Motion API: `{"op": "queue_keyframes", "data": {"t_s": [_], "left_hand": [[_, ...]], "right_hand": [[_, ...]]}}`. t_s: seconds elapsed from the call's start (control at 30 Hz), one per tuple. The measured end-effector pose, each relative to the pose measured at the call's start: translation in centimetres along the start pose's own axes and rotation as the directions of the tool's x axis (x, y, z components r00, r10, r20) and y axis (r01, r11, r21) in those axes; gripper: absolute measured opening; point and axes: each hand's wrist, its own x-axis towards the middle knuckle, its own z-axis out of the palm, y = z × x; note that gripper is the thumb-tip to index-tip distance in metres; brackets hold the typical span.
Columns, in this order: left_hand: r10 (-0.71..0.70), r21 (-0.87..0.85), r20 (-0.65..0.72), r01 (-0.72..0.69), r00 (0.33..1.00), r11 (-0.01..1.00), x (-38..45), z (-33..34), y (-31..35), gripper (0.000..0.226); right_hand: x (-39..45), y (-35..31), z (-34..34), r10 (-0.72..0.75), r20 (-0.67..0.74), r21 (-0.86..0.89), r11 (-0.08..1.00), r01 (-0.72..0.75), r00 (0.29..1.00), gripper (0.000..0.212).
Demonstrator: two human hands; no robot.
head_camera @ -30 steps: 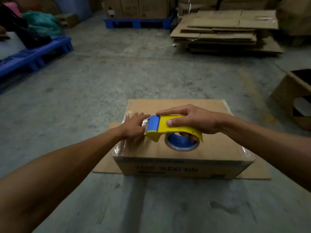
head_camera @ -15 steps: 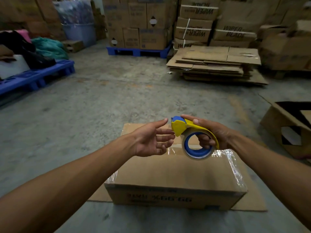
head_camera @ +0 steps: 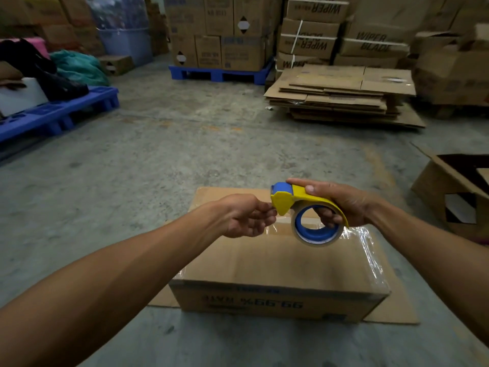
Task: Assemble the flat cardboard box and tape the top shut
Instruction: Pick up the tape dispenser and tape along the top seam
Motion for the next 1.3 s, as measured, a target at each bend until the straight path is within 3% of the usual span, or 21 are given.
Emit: {"op": "queue_keyframes", "data": {"t_s": [0.17, 0.33, 0.4, 0.47, 0.6, 0.8, 0.97, 1.3], "left_hand": [[0.026, 0.260, -0.059, -0.010, 0.998, 0.966, 0.7, -1.7, 1.1, 0.035], [0.043, 0.213, -0.108, -0.019, 0.993, 0.977, 1.6, -3.9, 2.1, 0.032], [0.081, 0.182, -0.205, -0.044, 0.975, 0.982, 2.0, -6.7, 2.3, 0.032], [0.122, 0.181, -0.313, -0.067, 0.942, 0.981, 2.2, -10.1, 1.6, 0.029], [0.252, 0.248, -0.390, -0.163, 0.886, 0.955, 3.2, -12.6, -0.6, 0.014], [0.460, 0.391, -0.525, -0.277, 0.716, 0.878, 4.9, -15.3, -2.5, 0.015], [0.453, 0.375, -0.584, -0.271, 0.673, 0.886, 5.3, -17.6, -4.4, 0.016], [0.388, 0.328, -0.618, -0.224, 0.684, 0.918, 7.5, -18.5, -6.9, 0.013]], "right_hand": [[0.7, -1.1, 0.2, 0.052, 0.071, -0.094, 0.995, -0.045, 0.996, 0.041], [2.2, -2.8, 1.0, 0.070, 0.047, -0.205, 0.977, -0.059, 0.996, 0.047], [2.1, -2.8, 0.6, 0.092, 0.035, -0.269, 0.960, -0.079, 0.995, 0.045], [1.6, -2.2, -0.4, 0.113, 0.011, -0.314, 0.944, -0.104, 0.994, 0.043], [2.4, -0.8, -0.7, 0.122, -0.039, -0.410, 0.903, -0.127, 0.992, 0.043], [6.8, -1.0, 1.3, -0.041, -0.130, -0.657, 0.752, -0.055, 0.991, 0.037], [9.8, -0.7, 2.7, -0.036, -0.084, -0.725, 0.688, -0.036, 0.996, 0.041], [12.4, 0.9, 2.6, 0.028, -0.070, -0.776, 0.626, -0.071, 0.997, 0.040]]}}
